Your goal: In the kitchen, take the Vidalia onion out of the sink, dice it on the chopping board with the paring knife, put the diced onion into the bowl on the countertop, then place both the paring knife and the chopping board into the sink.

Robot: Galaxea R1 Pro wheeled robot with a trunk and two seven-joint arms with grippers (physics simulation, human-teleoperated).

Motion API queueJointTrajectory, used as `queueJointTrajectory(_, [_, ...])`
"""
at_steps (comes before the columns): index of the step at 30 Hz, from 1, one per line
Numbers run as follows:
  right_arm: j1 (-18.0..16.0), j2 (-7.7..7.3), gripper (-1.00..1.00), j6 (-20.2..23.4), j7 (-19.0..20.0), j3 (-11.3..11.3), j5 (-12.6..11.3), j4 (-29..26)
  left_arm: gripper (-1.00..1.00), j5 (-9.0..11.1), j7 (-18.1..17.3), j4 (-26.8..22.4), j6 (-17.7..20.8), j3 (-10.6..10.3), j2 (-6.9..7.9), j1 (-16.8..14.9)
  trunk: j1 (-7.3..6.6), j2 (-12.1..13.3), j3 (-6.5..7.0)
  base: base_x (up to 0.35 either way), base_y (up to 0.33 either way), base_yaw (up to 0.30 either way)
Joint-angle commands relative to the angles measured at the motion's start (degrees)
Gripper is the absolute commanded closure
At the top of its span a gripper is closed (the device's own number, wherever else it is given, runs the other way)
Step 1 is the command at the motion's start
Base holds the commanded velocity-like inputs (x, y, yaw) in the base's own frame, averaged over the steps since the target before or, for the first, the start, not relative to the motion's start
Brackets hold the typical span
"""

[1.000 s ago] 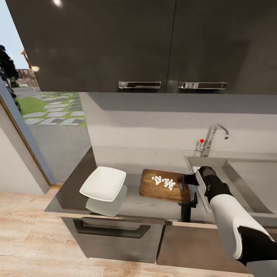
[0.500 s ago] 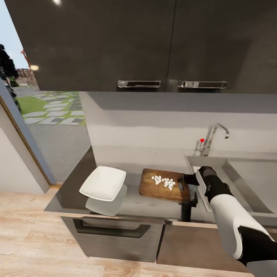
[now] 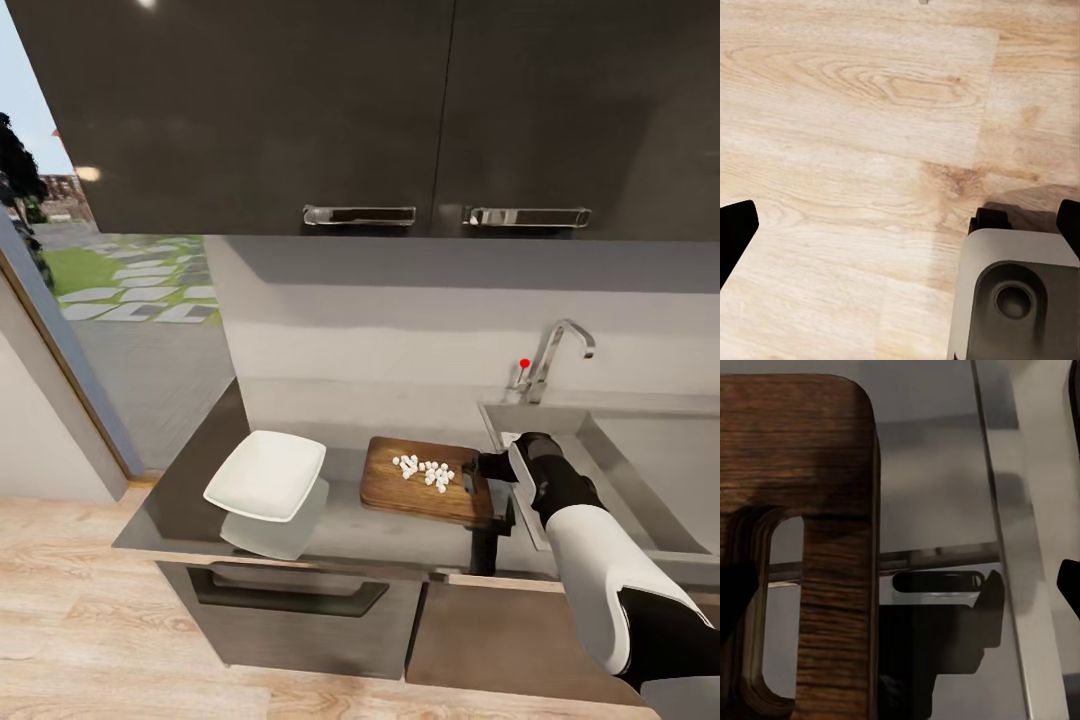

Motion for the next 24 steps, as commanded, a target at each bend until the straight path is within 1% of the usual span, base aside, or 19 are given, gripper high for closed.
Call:
queueJointTrajectory(1, [-0.1,0.04,-1.00,0.3,0.3,-0.2,0.6,-0.1,-1.00,0.4,0.0,0.2,-0.3,-0.5,-0.04,-0.1,0.02,-0.1,-0.14,0.000,0.000,0.000])
queueJointTrajectory(24, [-0.1,0.06,-1.00,0.3,0.3,-0.2,0.5,-0.1,-1.00,0.4,0.0,0.2,-0.3,-0.5,-0.04,-0.1,0.02,-0.1,-1.42,0.000,0.000,0.000])
